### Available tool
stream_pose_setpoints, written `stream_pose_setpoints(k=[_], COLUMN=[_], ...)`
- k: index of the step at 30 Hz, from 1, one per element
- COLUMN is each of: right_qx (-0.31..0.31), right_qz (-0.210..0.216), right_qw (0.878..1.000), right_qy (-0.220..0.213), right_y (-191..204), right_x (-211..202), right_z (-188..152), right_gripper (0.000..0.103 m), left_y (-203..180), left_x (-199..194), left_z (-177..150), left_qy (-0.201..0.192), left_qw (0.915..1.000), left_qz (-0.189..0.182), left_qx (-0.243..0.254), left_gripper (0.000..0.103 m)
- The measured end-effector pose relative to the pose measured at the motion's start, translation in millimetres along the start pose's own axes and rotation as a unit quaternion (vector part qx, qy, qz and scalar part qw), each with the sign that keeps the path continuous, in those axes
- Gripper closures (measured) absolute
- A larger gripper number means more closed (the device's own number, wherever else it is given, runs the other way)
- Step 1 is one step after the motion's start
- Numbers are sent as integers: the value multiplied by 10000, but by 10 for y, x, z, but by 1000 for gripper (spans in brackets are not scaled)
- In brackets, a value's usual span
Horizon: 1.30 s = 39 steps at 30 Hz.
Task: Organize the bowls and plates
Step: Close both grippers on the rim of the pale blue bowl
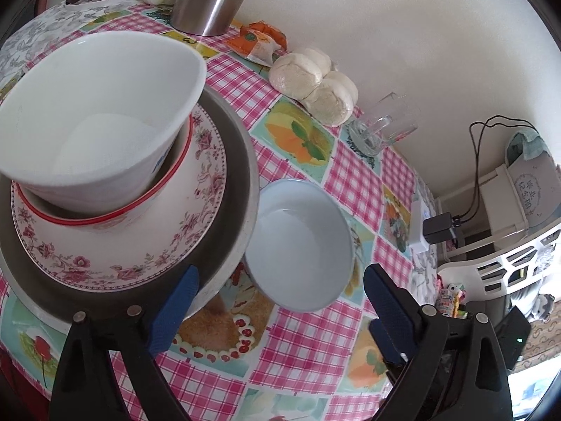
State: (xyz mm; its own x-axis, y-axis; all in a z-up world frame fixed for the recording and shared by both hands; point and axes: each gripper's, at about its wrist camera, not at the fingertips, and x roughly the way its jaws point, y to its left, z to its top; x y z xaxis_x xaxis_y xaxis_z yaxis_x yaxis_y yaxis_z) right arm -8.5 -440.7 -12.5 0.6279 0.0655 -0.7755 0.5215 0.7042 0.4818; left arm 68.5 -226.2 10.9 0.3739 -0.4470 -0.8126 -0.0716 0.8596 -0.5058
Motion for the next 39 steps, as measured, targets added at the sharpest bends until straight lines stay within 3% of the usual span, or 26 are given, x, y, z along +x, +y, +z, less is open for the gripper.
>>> stream_pose_setpoints(k=[6, 8, 10, 18, 31, 39], right_qx=[-50, -69, -75, -133, -321, -254], right_qz=[28, 35, 53, 203, 394, 532], right_qw=[10000, 10000, 9999, 9994, 9982, 9975], right_qy=[46, 47, 76, 239, 329, 390], right_y=[27, 32, 26, 51, 114, 100], right_x=[38, 42, 54, 168, 359, 460], right_z=[-16, -16, -17, -53, -100, -104], right_gripper=[34, 39, 42, 52, 79, 82], left_y=[-89, -103, -101, 39, 50, 71], left_x=[-2, 38, 94, 207, 265, 272], left_z=[-59, -84, -104, -148, -178, -167], left_qy=[111, 170, 298, 367, 249, 279], left_qw=[9997, 9996, 9993, 9990, 9993, 9991], left_qz=[-211, -219, -213, -102, 128, 161], left_qx=[76, 90, 63, -248, -263, -279], left_gripper=[8, 20, 23, 23, 29, 31])
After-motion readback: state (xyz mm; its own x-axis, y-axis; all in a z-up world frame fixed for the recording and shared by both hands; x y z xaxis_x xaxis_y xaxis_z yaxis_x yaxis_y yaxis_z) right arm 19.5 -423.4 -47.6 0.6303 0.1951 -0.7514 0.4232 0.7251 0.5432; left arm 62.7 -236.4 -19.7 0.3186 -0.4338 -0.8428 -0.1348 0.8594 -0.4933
